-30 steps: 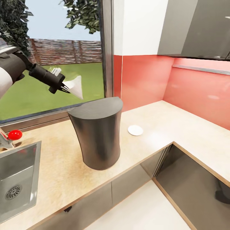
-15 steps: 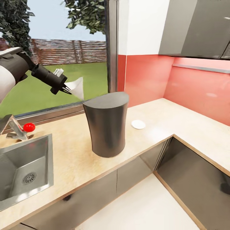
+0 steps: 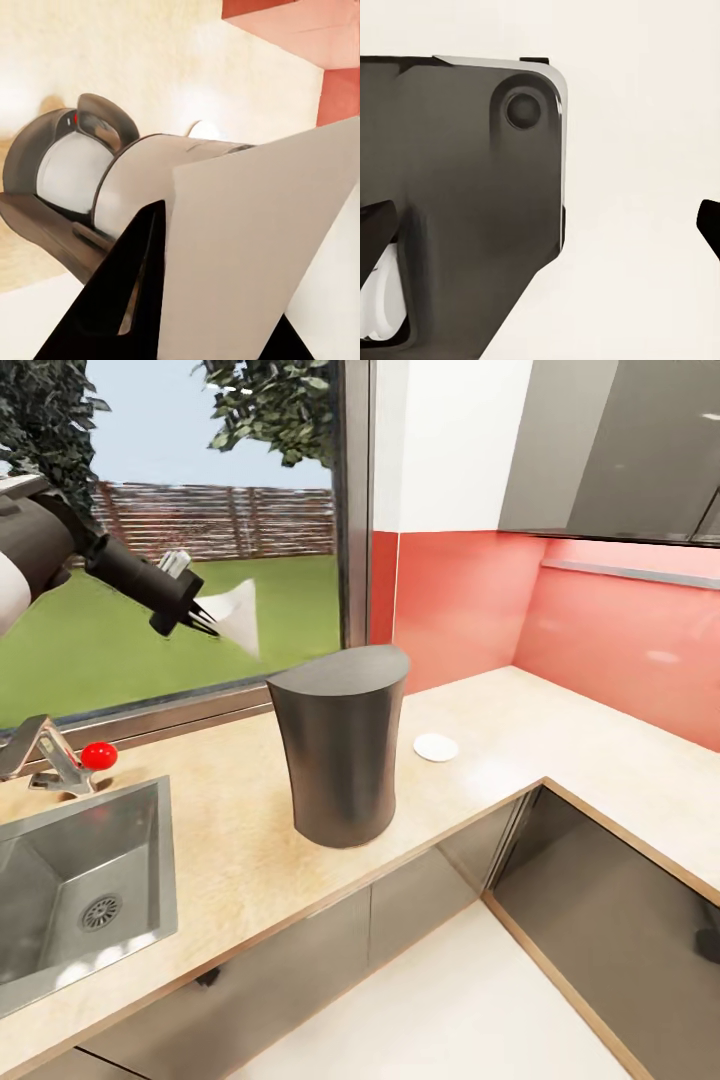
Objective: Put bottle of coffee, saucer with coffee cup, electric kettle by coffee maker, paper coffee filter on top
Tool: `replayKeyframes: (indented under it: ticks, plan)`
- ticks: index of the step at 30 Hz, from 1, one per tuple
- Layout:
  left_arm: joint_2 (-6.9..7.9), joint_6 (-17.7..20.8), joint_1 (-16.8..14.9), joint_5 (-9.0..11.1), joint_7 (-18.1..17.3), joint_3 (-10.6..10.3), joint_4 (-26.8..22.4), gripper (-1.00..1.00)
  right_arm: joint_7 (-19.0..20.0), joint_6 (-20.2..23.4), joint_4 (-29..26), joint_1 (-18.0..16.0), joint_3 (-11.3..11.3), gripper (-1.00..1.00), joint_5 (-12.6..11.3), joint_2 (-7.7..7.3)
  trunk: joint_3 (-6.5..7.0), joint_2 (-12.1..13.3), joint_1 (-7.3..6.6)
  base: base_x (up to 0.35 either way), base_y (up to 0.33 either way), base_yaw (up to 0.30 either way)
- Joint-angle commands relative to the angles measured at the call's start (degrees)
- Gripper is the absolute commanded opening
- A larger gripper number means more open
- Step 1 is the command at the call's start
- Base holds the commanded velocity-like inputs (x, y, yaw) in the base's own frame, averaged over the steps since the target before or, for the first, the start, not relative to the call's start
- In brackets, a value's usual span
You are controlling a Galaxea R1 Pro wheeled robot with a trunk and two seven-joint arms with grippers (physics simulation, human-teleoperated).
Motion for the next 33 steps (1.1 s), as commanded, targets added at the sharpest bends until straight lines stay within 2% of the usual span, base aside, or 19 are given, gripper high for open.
replayKeyframes:
  ticks: [1,8,33]
  plan:
    - [0.01,0.18,-0.62,0.39,0.42,-0.18,0.09,-1.0,0.01,-0.18,-0.02,-0.02,-0.46,1.0,0.46,0.04,-0.11,-0.1,0.04,0.0,0.0,0.0]
    - [-0.02,0.2,-1.61,0.45,0.16,-0.09,0.07,-1.0,0.01,-0.2,-0.09,-0.02,-0.46,1.0,0.35,0.04,-0.03,-0.1,0.04,0.0,0.0,0.0]
    - [-0.3,0.12,-0.49,0.39,0.26,-0.29,0.1,-1.0,0.01,-0.47,-0.1,-0.02,-0.46,1.0,0.4,0.04,2.13,-0.1,0.04,0.0,0.0,0.0]
